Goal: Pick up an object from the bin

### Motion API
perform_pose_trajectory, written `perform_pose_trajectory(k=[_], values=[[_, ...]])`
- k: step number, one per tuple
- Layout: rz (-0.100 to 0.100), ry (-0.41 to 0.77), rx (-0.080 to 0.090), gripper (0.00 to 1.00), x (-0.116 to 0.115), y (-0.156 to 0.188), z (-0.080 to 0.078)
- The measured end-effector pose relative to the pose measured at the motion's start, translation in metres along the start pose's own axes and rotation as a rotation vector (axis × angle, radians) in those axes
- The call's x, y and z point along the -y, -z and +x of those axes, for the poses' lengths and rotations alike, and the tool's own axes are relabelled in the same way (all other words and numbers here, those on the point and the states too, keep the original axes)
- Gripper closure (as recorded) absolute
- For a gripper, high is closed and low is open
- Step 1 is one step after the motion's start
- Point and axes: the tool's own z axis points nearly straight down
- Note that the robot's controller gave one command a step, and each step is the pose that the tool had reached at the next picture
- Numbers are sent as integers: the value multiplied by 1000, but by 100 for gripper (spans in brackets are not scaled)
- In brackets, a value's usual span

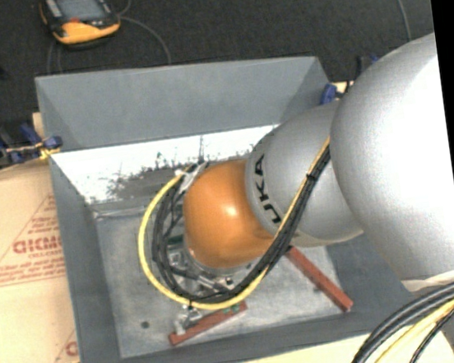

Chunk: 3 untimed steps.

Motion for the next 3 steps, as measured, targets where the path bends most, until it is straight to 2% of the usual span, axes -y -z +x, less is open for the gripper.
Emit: perform_pose_trajectory(k=[1,2,3], values=[[16,12,-15,100,1,28,-2],[16,34,-14,0,-1,40,4],[16,33,-14,0,-1,40,3]])
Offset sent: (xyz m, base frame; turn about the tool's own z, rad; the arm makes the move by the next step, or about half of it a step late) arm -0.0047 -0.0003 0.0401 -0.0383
